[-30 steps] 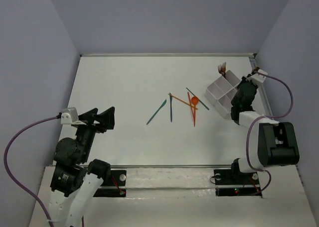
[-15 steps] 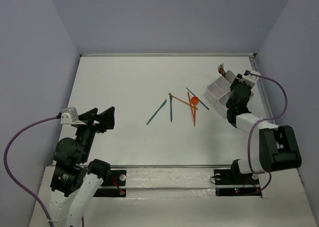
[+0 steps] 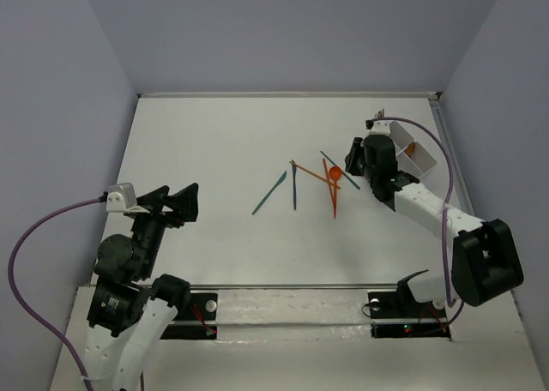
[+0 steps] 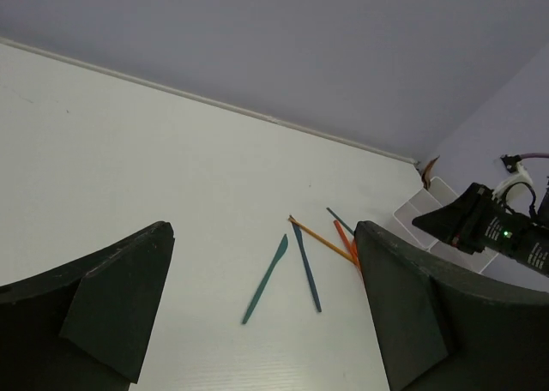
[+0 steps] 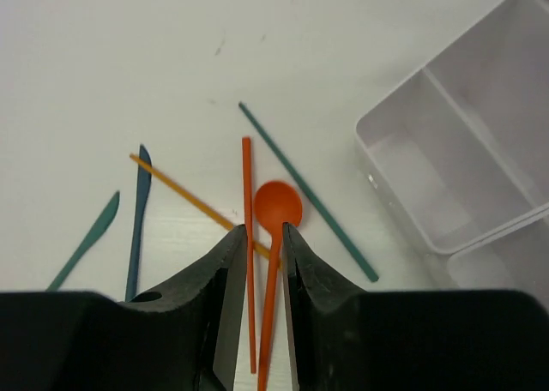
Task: Sort the eating utensils into containers
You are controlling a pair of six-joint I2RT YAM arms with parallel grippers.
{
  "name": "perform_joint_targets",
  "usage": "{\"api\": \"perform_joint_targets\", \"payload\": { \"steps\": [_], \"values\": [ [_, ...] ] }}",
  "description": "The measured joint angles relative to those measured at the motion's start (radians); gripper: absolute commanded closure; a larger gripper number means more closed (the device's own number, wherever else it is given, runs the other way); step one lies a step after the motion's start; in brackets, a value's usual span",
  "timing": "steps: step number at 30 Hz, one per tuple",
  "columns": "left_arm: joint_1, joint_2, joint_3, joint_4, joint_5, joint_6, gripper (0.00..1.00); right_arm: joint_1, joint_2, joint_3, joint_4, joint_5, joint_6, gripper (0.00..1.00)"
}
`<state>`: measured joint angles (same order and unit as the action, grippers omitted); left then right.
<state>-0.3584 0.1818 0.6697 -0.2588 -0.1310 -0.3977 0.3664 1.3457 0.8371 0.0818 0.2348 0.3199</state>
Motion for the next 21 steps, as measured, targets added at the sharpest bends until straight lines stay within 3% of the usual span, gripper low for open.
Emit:
{"api": "perform_joint_targets", "payload": {
  "steps": [7,21],
  "values": [
    [0.006,0.010,0.000,0.000,0.001,0.000,0.01,0.024,0.158,0.033,-0.129,-0.073,0.048,0.71],
    [0.019,0.024,0.000,0.000,0.007,0.000,0.01,0.035,0.312,0.100,-0.159,-0.100,0.075,0.71]
  ]
}}
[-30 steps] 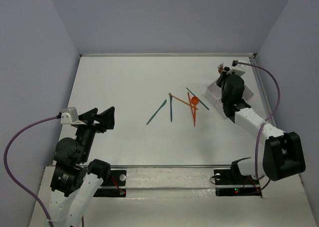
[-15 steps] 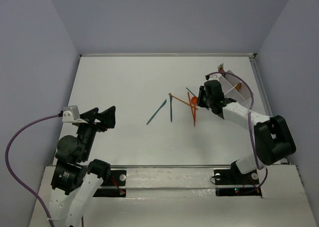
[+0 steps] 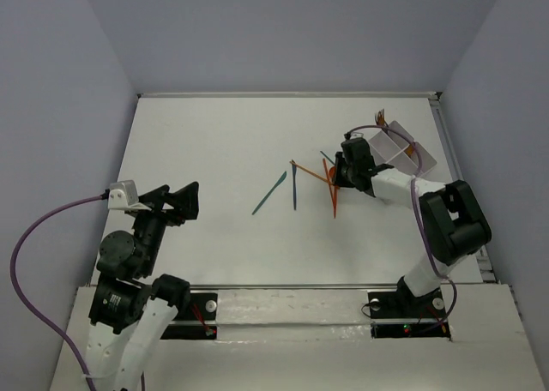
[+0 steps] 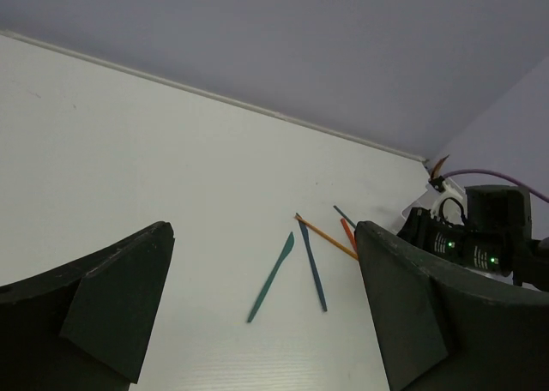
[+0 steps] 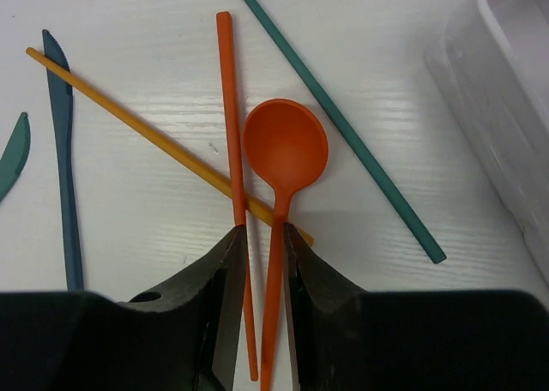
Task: Sort the eating utensils into containers
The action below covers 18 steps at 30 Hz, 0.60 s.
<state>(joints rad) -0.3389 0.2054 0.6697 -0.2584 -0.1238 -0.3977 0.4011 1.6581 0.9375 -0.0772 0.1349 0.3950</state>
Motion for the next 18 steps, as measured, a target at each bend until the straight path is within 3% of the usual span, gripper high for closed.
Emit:
{"api": "perform_joint_targets", "payload": {
  "steps": [14,18],
  "values": [
    [0.001,0.000,0.000,0.000,0.000,0.000,0.01,0.000,0.091,0.048,-0.030,0.032,0.002,0.75],
    [0.001,0.000,0.000,0.000,0.000,0.000,0.01,0.000,0.104,0.060,-0.029,0.042,0.002,0.82]
  ]
}}
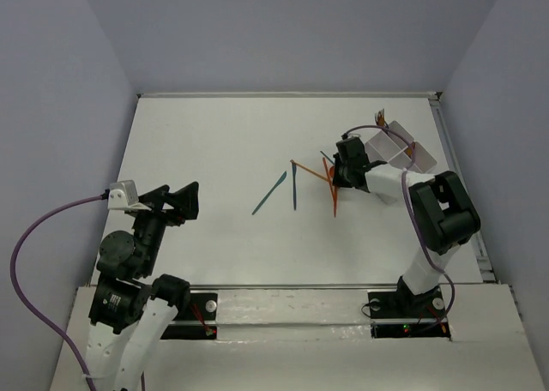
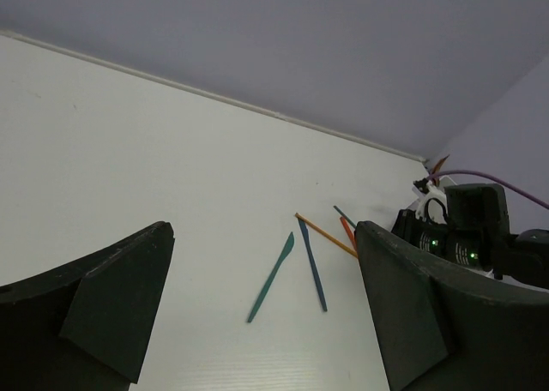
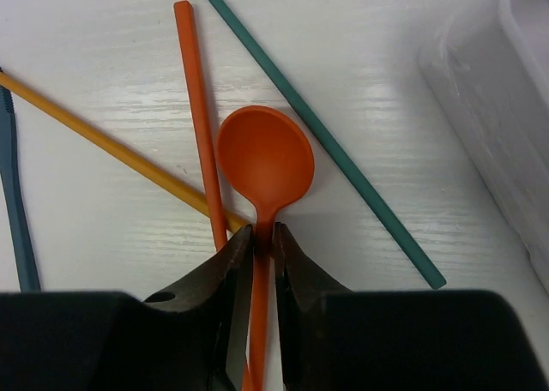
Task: Sort the eating utensils into containers
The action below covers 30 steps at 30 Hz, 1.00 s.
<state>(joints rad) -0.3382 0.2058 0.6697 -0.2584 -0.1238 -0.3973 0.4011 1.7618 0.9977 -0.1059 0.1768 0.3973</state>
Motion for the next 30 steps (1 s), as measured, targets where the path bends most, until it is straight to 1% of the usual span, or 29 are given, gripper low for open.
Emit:
{"api": "perform_joint_targets", "payload": {
  "steps": [3,5,12,19,23,28,30],
  "values": [
    [0.000,0.000,0.000,0.000,0.000,0.000,0.01,0.000,0.001,0.000,0.001,0.008,0.002,0.87],
    [0.000,0.000,0.000,0.000,0.000,0.000,0.01,0.000,0.001,0.000,0.001,0.011,0.001,0.93],
    [0.000,0.000,0.000,0.000,0.000,0.000,0.01,0.000,-0.015,-0.003,0.001,0.015,0.000,0.93],
    [0.000,0.000,0.000,0.000,0.000,0.000,0.01,0.000,-0.199,-0.032,0.021,0.016,0.004,0.93],
    [0.000,0.000,0.000,0.000,0.000,0.000,0.01,0.000,-0.292,-0.043,0.078,0.050,0.008,0.93],
    [0.000,-0.001,0.000,0.000,0.001,0.000,0.01,-0.015,-0.437,-0.121,0.153,0.212,-0.017,0.93],
    [0.000,-0.005,0.000,0.000,0.002,0.000,0.01,-0.066,-0.506,-0.140,0.215,0.288,-0.044,0.93]
  ]
}}
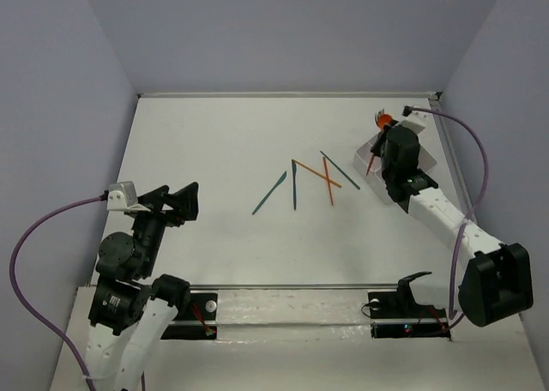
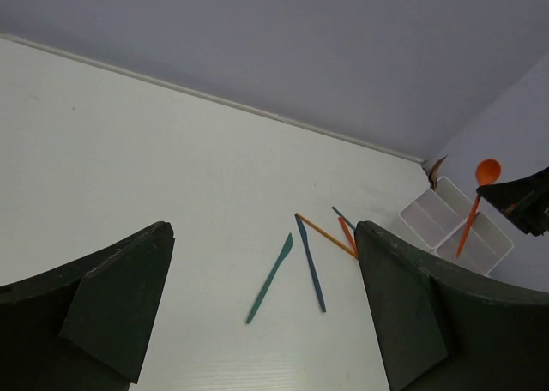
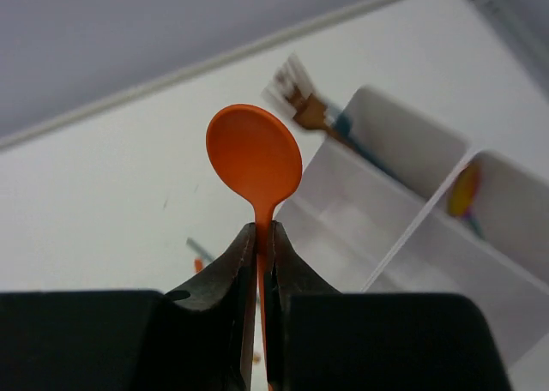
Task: Sort the eating utensils into containers
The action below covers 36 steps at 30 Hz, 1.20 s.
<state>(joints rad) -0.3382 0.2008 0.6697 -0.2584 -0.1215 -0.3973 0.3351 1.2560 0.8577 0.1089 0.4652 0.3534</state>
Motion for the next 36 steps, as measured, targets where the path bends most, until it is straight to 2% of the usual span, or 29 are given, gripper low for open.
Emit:
{"api": "perform_joint_targets", "payload": {
  "steps": [3,8,11,18,23,36],
  "values": [
    [0.000,-0.013,0.000,0.000,0.002,0.000,0.01,-0.100,-0.031,-0.002,0.152,0.118,-0.051,0.93],
    [-0.003,-0.029,0.000,0.000,0.004,0.000,0.01,-0.250,0.019,-0.017,0.402,0.277,-0.180,0.93],
    [-0.018,-0.037,0.000,0.000,0.006,0.003,0.01,-0.290,0.080,-0.018,0.525,0.320,-0.278,0.93],
    [-0.049,-0.048,0.000,0.000,0.000,0.004,0.01,-0.295,0.214,-0.030,0.788,0.323,-0.556,0.93],
    [-0.058,-0.050,0.000,0.000,-0.003,0.005,0.01,-0.295,0.239,-0.047,0.851,0.312,-0.623,0.93],
    [-0.067,-0.056,0.000,0.000,-0.011,0.006,0.01,-0.295,0.285,-0.145,0.887,0.267,-0.583,0.93]
  ]
}}
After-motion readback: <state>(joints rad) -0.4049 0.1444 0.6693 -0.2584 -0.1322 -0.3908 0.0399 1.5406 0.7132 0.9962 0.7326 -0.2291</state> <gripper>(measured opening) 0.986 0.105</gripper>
